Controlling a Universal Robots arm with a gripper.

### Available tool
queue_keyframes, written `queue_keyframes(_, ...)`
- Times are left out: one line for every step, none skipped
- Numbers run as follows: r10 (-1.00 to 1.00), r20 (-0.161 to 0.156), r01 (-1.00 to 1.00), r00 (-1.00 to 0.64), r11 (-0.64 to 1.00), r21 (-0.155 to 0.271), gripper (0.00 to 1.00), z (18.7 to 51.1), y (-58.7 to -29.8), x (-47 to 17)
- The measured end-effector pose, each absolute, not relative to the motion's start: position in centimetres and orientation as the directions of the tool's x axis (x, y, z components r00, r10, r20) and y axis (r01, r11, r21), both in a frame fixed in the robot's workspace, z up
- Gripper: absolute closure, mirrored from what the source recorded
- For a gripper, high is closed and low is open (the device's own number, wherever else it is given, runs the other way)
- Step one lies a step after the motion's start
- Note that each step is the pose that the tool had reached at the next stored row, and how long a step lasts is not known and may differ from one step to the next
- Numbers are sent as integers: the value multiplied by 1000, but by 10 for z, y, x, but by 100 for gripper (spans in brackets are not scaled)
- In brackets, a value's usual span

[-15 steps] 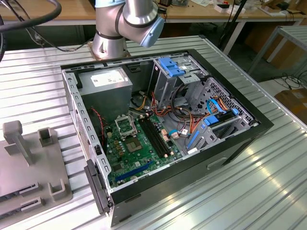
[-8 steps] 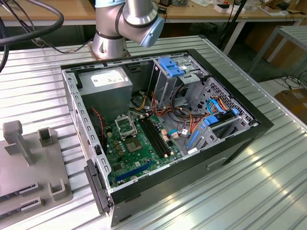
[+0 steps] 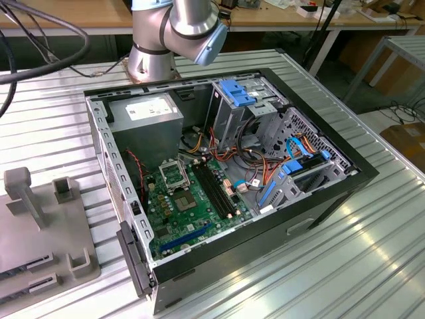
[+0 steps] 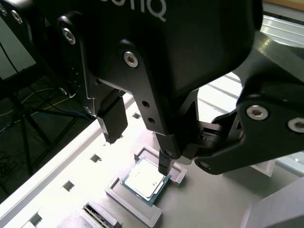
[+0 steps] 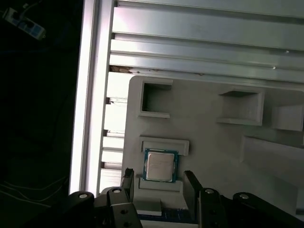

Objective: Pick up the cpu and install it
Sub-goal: 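Pick up the cpu and move it towards the insertion slot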

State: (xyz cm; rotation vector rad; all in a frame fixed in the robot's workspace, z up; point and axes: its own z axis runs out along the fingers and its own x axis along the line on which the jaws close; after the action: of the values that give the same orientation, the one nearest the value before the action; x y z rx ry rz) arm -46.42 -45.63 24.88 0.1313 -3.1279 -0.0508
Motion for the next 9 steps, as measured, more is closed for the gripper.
queue_keyframes(-84, 9, -84, -996, 996, 33, 46, 247, -456, -464)
queue_keyframes(-84, 9, -84, -996, 996, 33, 46, 245, -456, -463)
queue_keyframes(-84, 9, -84, -996, 996, 33, 46, 243, -456, -463)
queue_keyframes(-84, 9, -84, -996, 996, 33, 46, 241, -456, -462)
queue_keyframes(-84, 9, -83, -996, 996, 33, 46, 239, -456, -462)
queue_keyframes(-83, 9, -83, -996, 996, 33, 46, 237, -456, -462)
queue_keyframes(-83, 9, -83, -996, 996, 33, 46, 235, -456, -462)
queue_keyframes(-83, 9, -83, -996, 996, 33, 46, 232, -456, -462)
queue_keyframes(-83, 9, -83, -996, 996, 33, 46, 231, -456, -462)
